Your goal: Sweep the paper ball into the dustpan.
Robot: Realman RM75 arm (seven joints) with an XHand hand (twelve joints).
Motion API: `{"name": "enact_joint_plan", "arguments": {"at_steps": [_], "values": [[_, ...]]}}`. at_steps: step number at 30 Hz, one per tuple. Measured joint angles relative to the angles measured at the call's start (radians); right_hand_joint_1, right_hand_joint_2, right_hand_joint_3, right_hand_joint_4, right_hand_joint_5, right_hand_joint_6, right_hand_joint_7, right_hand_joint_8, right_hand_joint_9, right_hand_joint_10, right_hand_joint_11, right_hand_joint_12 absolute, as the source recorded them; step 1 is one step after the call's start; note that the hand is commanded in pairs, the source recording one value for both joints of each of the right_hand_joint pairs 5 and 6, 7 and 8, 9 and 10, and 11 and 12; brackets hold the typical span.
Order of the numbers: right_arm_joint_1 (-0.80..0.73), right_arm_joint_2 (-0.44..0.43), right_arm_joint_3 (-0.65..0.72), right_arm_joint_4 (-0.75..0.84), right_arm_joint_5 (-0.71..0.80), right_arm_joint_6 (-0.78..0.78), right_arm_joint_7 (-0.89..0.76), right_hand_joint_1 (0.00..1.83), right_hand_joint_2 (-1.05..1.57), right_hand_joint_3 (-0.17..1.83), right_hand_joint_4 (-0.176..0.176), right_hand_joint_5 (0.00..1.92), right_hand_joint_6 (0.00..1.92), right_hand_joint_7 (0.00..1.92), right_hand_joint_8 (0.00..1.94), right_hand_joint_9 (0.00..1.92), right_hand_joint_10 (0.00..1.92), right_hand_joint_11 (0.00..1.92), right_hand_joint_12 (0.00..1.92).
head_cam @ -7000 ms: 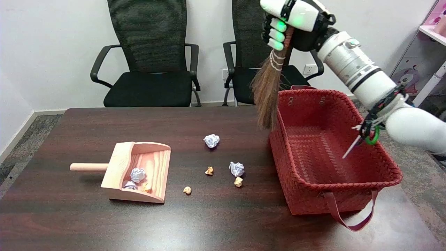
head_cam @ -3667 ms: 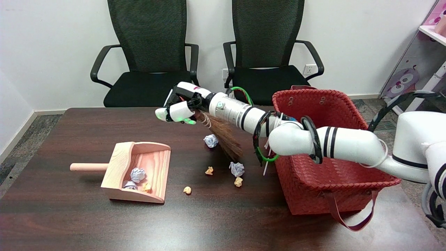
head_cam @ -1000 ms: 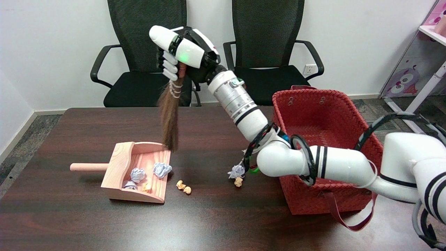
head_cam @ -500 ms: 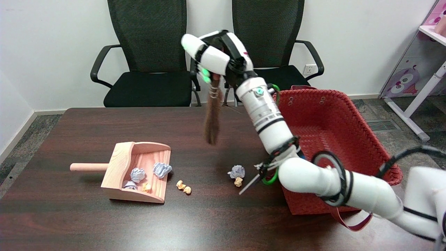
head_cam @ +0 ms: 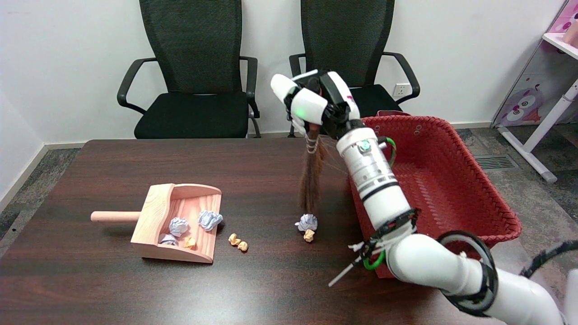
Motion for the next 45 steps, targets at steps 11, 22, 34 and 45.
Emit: {"name": "enact_joint_plan", "arguments": {"at_steps": [11, 22, 34, 45], "values": [[-0.170, -0.023, 0.088, -0.101, 0.009, -0.004, -0.142, 0.95, 1.56, 1.49, 0.037, 1.92, 1.92, 1.92, 1.92, 1.92, 1.92, 1.92, 1.92], [-0.303, -0.053, 0.146, -0.151, -0.008, -0.021, -0.210, 0.98, 1.57, 1.28, 0.015, 1.92, 1.92, 1.92, 1.92, 1.92, 1.92, 1.92, 1.92], [-0.331, -0.057, 0.171, -0.110, -0.008, -0.108, -0.185, 0.96, 1.56, 1.44, 0.012, 1.92, 1.92, 1.92, 1.92, 1.92, 1.92, 1.92, 1.92], [-0.265, -0.041, 0.131, -0.019, 0.028, -0.207, -0.160, 0.97, 1.46, 1.58, -0.004, 1.92, 1.92, 1.92, 1.92, 1.92, 1.92, 1.92, 1.92]]}}
